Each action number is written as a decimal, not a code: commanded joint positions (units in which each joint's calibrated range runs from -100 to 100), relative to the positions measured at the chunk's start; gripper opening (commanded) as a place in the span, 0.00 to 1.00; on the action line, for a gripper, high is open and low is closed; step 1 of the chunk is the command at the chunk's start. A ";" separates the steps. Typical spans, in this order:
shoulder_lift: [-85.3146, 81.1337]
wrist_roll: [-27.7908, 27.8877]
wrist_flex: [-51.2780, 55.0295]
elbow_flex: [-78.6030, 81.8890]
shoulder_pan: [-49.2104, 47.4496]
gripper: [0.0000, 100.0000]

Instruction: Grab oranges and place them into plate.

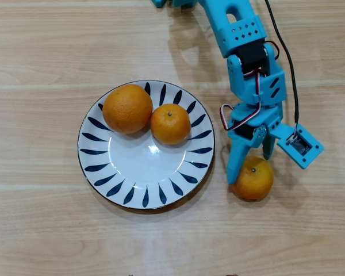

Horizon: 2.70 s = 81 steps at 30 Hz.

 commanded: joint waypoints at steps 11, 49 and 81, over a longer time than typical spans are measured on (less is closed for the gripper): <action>8.11 -1.91 -0.64 -16.14 0.57 0.39; -12.94 1.64 22.82 -19.76 5.17 0.31; -9.89 9.38 12.94 -8.81 22.83 0.39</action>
